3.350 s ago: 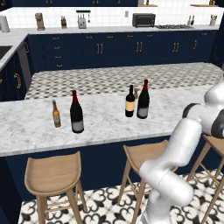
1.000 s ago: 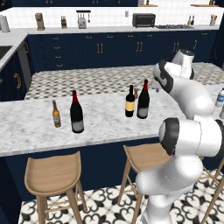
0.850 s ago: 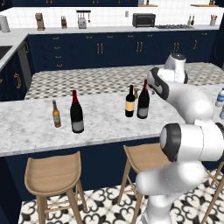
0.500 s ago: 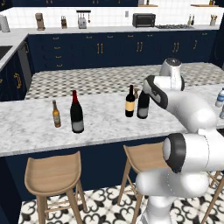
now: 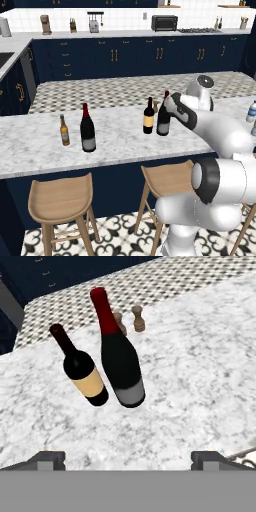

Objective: Move the plastic bottles in the middle to the plastics group, and the glass bottles in the middle to the glass group.

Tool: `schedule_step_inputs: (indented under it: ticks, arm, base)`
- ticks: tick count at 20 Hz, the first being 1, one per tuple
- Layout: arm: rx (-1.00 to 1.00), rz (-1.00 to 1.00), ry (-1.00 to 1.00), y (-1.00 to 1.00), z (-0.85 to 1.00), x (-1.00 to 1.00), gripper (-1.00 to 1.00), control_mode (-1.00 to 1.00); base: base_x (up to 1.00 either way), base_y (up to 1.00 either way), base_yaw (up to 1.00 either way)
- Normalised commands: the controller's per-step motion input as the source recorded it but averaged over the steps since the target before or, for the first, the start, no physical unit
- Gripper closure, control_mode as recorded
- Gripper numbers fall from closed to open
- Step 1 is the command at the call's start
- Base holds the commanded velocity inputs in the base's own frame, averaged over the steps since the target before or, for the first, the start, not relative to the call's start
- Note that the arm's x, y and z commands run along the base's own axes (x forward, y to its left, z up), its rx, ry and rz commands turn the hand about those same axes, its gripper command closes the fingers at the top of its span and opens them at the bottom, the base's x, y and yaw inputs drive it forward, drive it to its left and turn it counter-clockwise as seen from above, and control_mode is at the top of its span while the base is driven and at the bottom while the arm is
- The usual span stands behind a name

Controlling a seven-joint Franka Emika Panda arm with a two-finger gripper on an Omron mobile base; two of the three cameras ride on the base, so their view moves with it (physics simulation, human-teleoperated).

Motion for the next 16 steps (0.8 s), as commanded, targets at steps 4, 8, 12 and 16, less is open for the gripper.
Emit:
schedule_step_inputs:
  ticks: [4,8,12,16]
  arm:
    - [-0.21,-0.02,0.09,-0.03,0.02,0.06,-1.00,-1.00]
    - [0.00,-0.01,-0.04,-0.11,0.00,0.00,-1.00,-1.00]
    - [-0.08,0.05,-0.05,0.26,0.00,0.14,-1.00,-1.00]
    - [-0.04,0.16,-0.07,0.12,0.04,0.43,-1.00,-1.00]
  base:
    - [0.00,0.00,0.00]
    - [0.00,0.00,0.00]
    - [0.00,0.00,0.00]
    - [0.00,0.00,0.00]
